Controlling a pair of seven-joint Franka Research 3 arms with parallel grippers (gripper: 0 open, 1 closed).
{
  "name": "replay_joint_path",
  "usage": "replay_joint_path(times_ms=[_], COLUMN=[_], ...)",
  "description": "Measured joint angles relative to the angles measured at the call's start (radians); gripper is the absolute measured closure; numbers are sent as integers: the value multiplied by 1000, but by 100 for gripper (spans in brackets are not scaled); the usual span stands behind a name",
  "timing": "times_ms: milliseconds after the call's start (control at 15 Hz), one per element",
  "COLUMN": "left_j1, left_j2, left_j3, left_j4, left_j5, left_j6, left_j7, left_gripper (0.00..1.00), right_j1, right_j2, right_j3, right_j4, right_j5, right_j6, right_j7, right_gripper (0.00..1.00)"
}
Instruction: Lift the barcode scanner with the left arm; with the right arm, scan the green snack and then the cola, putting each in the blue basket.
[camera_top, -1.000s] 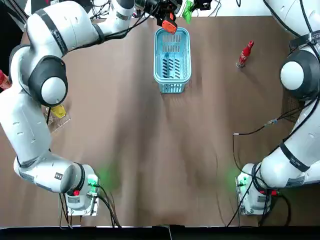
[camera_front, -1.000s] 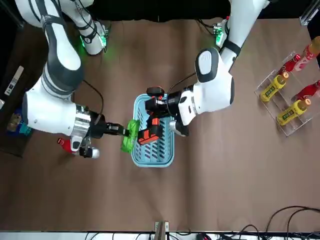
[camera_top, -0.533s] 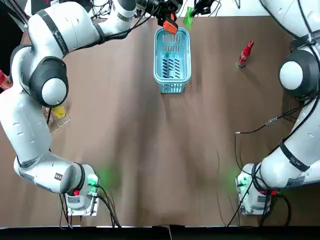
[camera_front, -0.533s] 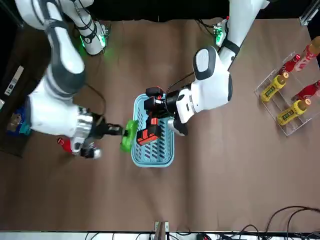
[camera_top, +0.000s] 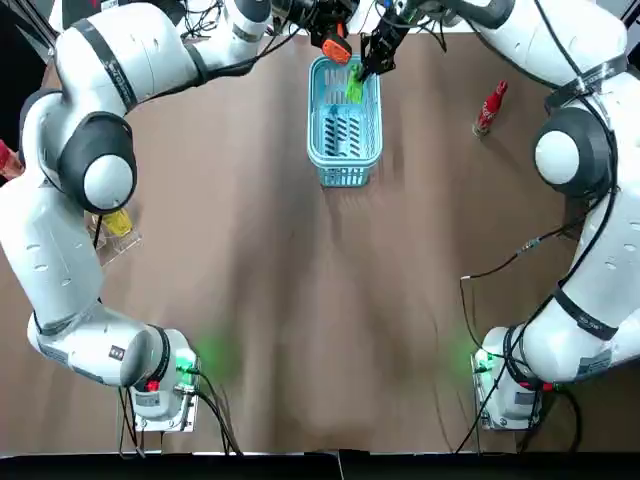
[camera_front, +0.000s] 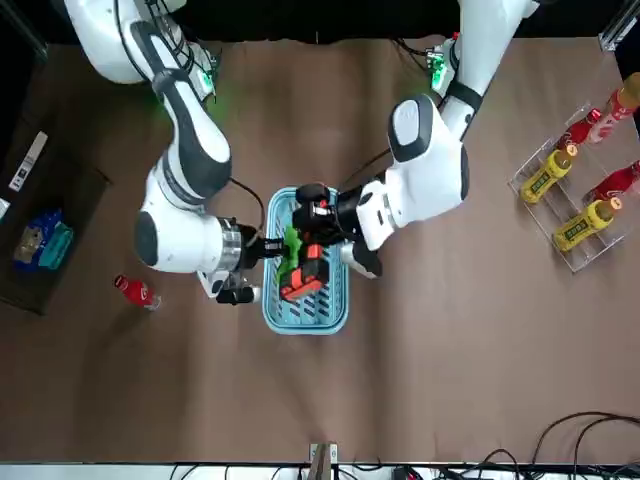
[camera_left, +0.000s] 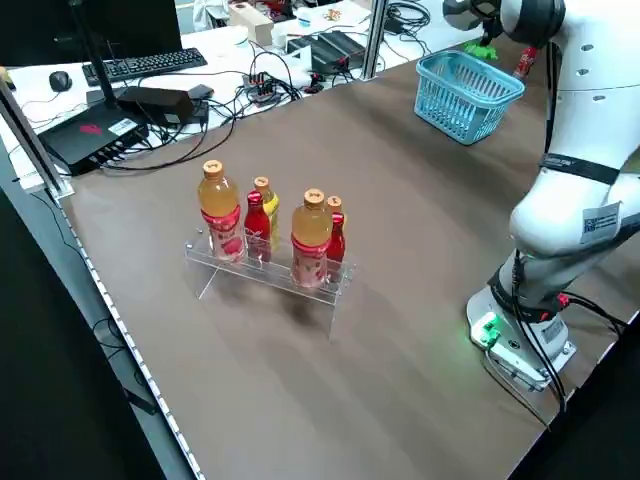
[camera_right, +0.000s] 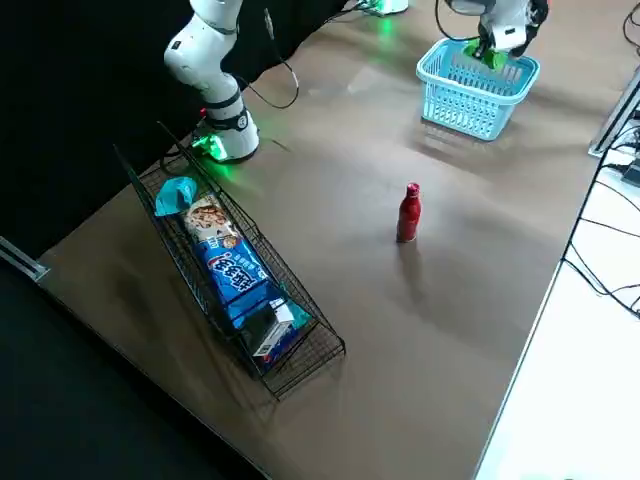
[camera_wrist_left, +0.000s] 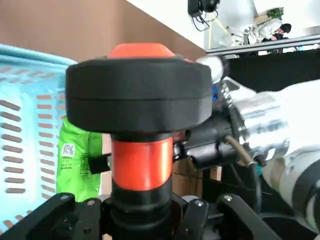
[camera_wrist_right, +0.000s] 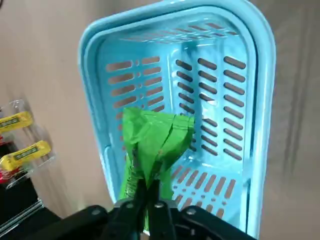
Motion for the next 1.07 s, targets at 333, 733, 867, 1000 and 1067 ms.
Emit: replay_joint_path(times_ms=[333,733,867,1000,1067], left_j1=[106,115,114,114,114], left_j2=[1,1,1,1,1], left_j3=[3,1,0,0,0], left_j4=[-2,-1,-1,-2,-2], left_j5=[15,16,16,16,16], left_j6=[-151,-172,-172,-172,-172], left_j7=[-5,-12,-13,-13,-13], left_gripper=[93,93,93,93,93], right_j1=[-1,-202,-293,-345,-354], right_j2=[19,-83,-112,-119,-118], right_j3=[-4,-14,-15,-15,-15], right_j4=[10,43,43,42,35], right_j5=[-3,-124,-211,-361,-428], right_j6=[66,-128,-185,-210,-216], right_j7=[-1,-70,-124,-150,-152], right_gripper=[37,22,22,22,22])
